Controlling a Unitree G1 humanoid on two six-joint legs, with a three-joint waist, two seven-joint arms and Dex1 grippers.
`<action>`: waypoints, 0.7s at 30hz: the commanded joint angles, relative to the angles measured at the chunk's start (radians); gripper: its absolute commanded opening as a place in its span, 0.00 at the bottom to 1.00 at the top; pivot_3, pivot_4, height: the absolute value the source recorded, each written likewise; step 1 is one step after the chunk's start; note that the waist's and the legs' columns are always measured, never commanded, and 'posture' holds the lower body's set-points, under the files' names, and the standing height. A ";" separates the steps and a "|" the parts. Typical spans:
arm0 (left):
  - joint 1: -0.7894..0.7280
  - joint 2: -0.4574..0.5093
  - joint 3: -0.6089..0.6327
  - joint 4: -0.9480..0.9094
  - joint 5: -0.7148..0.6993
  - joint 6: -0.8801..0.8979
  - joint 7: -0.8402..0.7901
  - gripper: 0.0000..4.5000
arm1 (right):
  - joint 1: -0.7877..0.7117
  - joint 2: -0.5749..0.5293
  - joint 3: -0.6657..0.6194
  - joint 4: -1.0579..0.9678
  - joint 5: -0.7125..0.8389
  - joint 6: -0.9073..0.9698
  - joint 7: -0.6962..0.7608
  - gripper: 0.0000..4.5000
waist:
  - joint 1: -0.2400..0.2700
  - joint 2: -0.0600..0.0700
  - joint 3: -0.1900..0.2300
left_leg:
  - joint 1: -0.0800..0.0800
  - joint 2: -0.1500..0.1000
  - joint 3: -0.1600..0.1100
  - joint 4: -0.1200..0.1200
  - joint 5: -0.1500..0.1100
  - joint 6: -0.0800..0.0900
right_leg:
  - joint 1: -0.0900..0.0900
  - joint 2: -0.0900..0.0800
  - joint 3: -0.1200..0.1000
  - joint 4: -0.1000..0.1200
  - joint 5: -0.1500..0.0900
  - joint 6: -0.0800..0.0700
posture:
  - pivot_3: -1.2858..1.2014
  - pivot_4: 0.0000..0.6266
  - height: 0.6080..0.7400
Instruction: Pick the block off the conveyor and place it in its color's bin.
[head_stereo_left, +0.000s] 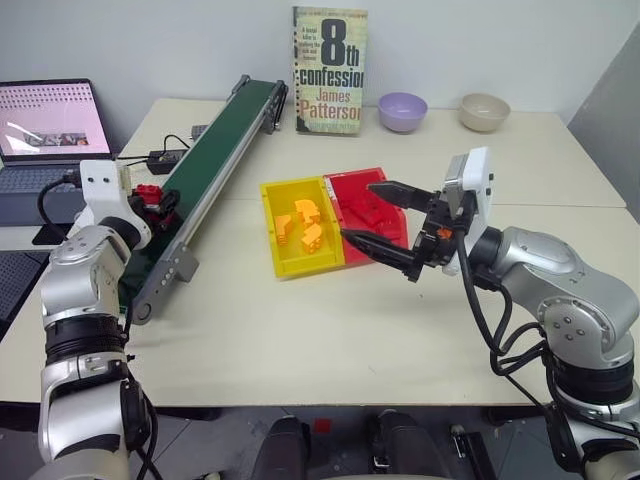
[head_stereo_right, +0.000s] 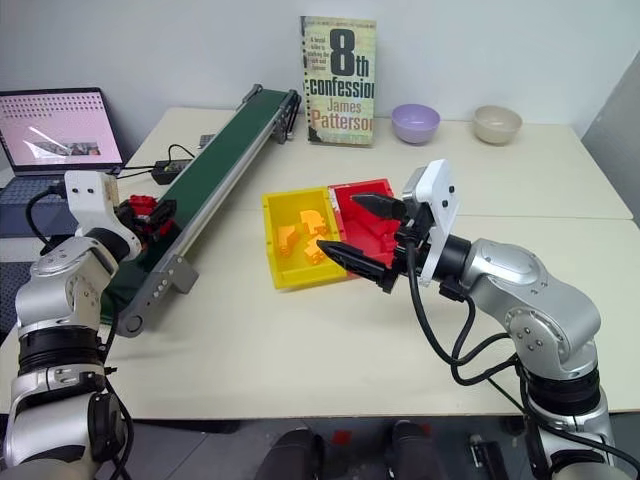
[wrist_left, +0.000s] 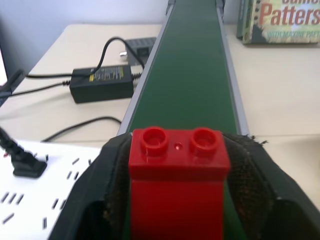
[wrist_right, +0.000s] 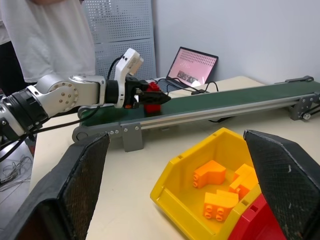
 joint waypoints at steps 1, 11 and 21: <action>0.006 0.024 0.034 -0.069 -0.021 0.010 0.006 0.41 | -0.025 -0.002 -0.016 -0.011 0.015 -0.017 0.009 1.00 | 0.001 0.000 0.000 | 0.000 0.000 0.000 0.000 0.000 0.000 | 0.000 0.000 0.000 0.000 0.000 0.000 | 0.52 0.24 1.00; -0.062 0.011 -0.044 -0.153 -0.065 0.094 -0.087 0.34 | 0.097 -0.050 -0.032 -0.102 -0.009 0.009 -0.044 1.00 | 0.008 0.000 0.000 | -0.001 0.000 -0.001 0.000 0.000 0.000 | 0.000 -0.001 0.000 0.000 0.000 0.000 | 0.52 0.24 1.00; -0.311 -0.138 -0.333 -0.139 -0.064 0.114 -0.375 0.34 | 0.202 -0.093 -0.047 -0.210 -0.075 0.059 -0.210 1.00 | 0.018 0.000 0.000 | -0.001 -0.004 0.001 0.001 0.000 0.000 | 0.001 0.001 -0.001 -0.002 0.000 0.000 | 0.52 0.24 1.00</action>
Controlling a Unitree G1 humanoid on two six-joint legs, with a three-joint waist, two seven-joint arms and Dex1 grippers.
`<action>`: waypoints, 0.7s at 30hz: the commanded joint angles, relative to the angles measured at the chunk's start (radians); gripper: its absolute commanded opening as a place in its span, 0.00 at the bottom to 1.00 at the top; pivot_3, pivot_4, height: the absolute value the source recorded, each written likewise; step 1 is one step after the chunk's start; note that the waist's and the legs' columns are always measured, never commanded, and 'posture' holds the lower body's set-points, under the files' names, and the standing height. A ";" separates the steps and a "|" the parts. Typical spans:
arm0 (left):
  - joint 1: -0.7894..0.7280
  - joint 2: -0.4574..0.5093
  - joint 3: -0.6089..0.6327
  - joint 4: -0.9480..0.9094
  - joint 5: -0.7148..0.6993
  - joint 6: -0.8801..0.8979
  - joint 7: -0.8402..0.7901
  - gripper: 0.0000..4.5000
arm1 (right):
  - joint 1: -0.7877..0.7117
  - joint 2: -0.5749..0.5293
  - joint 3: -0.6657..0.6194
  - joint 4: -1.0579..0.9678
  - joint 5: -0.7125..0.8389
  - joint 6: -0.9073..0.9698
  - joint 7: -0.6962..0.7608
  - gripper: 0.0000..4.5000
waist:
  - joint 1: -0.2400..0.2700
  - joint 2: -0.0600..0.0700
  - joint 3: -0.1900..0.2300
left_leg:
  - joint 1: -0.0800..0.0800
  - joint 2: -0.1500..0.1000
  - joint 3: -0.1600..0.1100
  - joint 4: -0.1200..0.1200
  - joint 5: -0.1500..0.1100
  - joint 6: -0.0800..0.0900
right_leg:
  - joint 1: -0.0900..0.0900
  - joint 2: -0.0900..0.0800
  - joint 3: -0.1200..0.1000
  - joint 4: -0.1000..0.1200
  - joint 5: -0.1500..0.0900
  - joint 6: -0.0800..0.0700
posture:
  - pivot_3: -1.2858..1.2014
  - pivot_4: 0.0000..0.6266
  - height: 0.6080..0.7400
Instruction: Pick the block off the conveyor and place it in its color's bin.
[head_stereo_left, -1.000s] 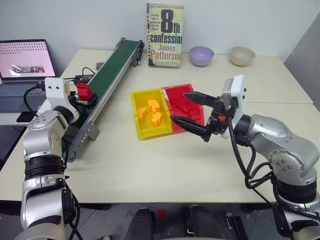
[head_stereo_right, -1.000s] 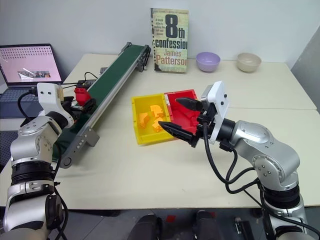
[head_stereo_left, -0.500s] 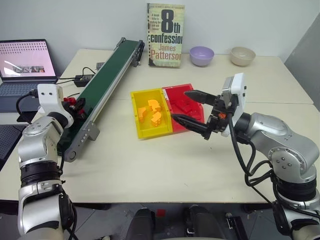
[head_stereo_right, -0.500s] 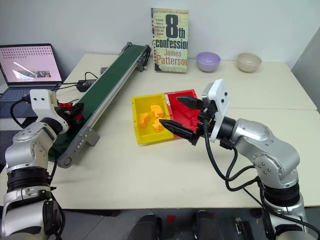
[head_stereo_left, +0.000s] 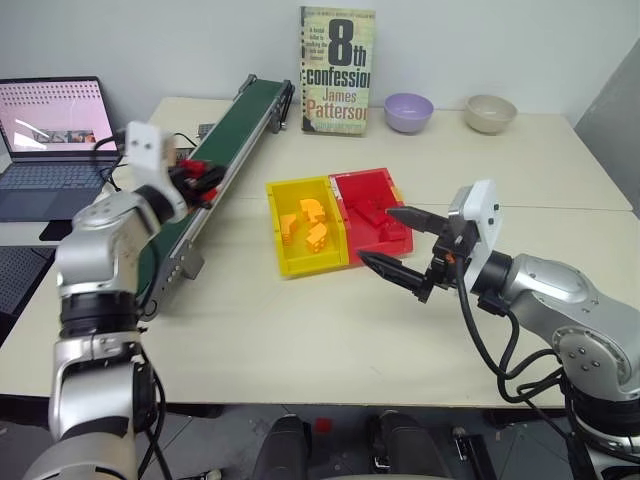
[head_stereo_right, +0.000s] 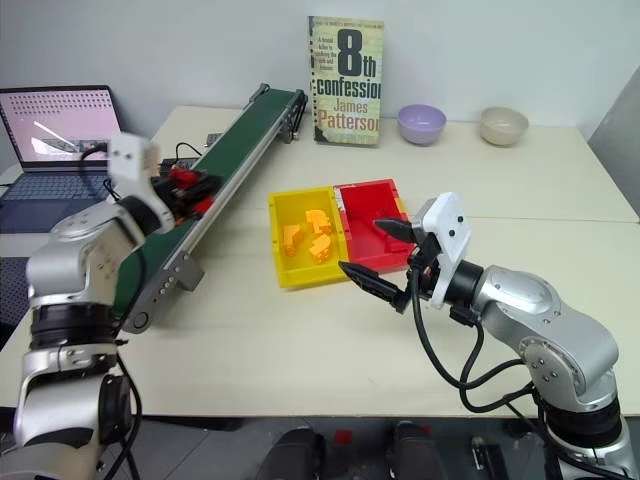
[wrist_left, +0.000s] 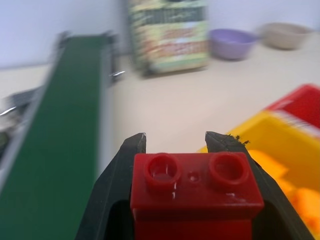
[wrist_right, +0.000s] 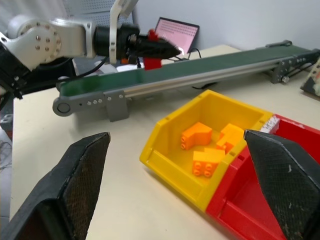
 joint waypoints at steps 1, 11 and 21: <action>-0.096 -0.085 -0.113 0.009 0.002 -0.030 -0.117 0.34 | 0.023 -0.023 -0.024 -0.059 -0.062 0.016 -0.083 1.00 | -0.001 0.000 0.000 | 0.000 0.000 0.002 0.000 0.000 0.000 | 0.000 0.000 0.001 0.000 0.000 0.000 | 0.52 0.24 1.00; -0.302 -0.314 -0.214 0.398 0.107 -0.289 -0.227 0.34 | 0.064 0.015 -0.060 -0.132 -0.130 0.122 -0.281 1.00 | -0.016 0.000 0.000 | -0.001 0.000 0.002 0.000 0.000 0.000 | -0.001 0.005 0.000 0.000 0.000 0.000 | 0.52 0.24 1.00; -0.436 -0.383 -0.167 0.800 0.195 -0.547 -0.167 0.59 | 0.089 0.045 -0.097 -0.188 -0.139 0.182 -0.343 1.00 | -0.020 0.000 0.000 | -0.001 0.000 0.002 -0.001 0.000 0.001 | -0.002 0.005 0.001 -0.001 0.000 0.000 | 0.52 0.24 1.00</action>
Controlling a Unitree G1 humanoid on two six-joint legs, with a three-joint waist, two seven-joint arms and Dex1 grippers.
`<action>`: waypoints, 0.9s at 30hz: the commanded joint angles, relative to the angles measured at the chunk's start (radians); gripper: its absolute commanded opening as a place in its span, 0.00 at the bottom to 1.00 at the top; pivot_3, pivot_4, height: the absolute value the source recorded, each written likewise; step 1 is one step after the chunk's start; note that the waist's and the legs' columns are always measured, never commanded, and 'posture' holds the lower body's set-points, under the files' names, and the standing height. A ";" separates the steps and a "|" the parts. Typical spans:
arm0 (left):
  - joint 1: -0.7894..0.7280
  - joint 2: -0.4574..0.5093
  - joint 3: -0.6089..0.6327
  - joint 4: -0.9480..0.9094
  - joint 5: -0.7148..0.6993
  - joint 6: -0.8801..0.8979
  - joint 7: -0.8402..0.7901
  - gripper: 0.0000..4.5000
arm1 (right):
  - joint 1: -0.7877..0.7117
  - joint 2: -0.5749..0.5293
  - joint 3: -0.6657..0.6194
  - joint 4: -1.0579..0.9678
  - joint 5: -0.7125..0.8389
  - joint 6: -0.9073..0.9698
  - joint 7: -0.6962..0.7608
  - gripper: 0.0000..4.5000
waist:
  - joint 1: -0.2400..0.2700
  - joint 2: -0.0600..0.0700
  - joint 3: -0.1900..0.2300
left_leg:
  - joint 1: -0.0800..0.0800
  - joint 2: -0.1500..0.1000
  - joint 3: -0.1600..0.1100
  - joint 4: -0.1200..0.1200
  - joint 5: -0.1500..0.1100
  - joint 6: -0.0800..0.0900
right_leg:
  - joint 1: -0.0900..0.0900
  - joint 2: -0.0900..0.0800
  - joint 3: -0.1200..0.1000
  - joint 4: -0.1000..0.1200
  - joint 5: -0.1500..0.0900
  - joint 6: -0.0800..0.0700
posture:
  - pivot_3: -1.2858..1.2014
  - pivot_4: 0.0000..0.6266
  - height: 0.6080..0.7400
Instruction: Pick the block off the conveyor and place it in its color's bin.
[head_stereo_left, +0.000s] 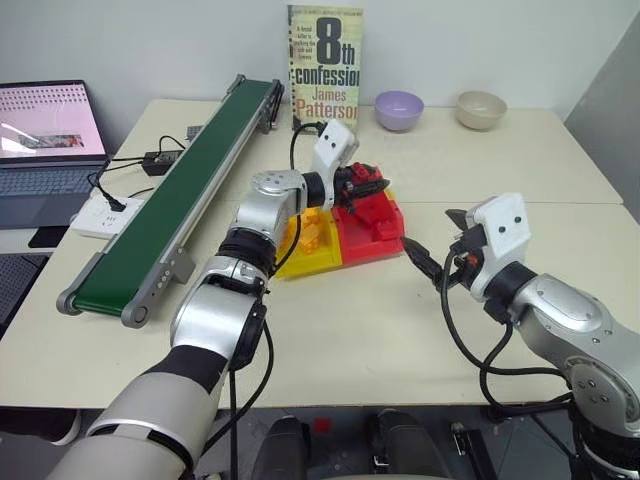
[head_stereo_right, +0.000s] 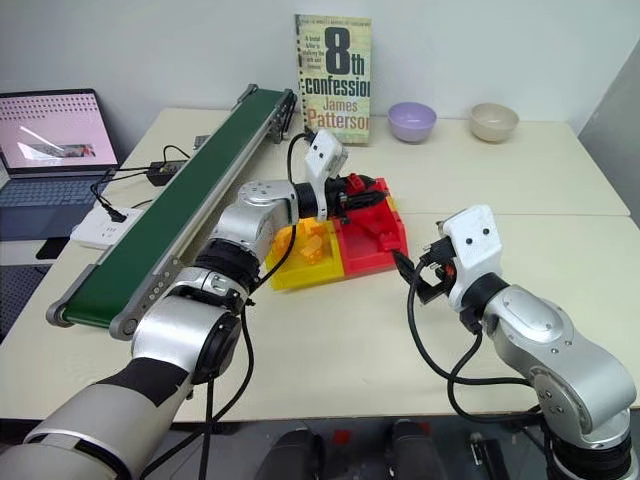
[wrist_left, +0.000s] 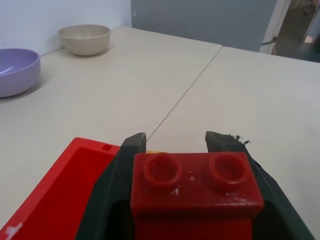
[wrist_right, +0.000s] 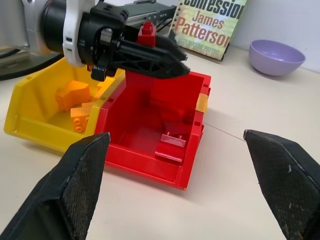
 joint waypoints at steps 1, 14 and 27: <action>-0.053 -0.007 0.045 0.056 0.009 -0.070 0.003 0.64 | 0.017 0.009 -0.038 -0.055 -0.008 0.008 -0.019 1.00 | 0.001 0.000 0.000 | 0.000 0.000 0.000 0.000 0.000 0.000 | 0.000 0.000 0.000 0.000 0.000 0.000 | 0.52 0.24 1.00; -0.028 0.085 0.104 0.004 0.016 -0.016 -0.135 0.99 | 0.031 -0.025 -0.040 -0.025 -0.008 -0.011 0.043 1.00 | -0.002 0.000 0.000 | 0.000 0.000 0.000 0.000 0.000 0.000 | 0.000 0.000 0.000 0.000 0.000 0.000 | 0.52 0.24 1.00; 0.597 0.562 0.120 -1.103 -0.130 0.575 -0.305 0.99 | -0.046 -0.165 -0.021 0.206 0.005 -0.114 0.341 1.00 | 0.002 0.002 0.001 | 0.001 0.004 -0.005 -0.001 0.000 0.000 | 0.000 -0.001 0.001 0.002 0.000 -0.001 | 0.52 0.24 1.00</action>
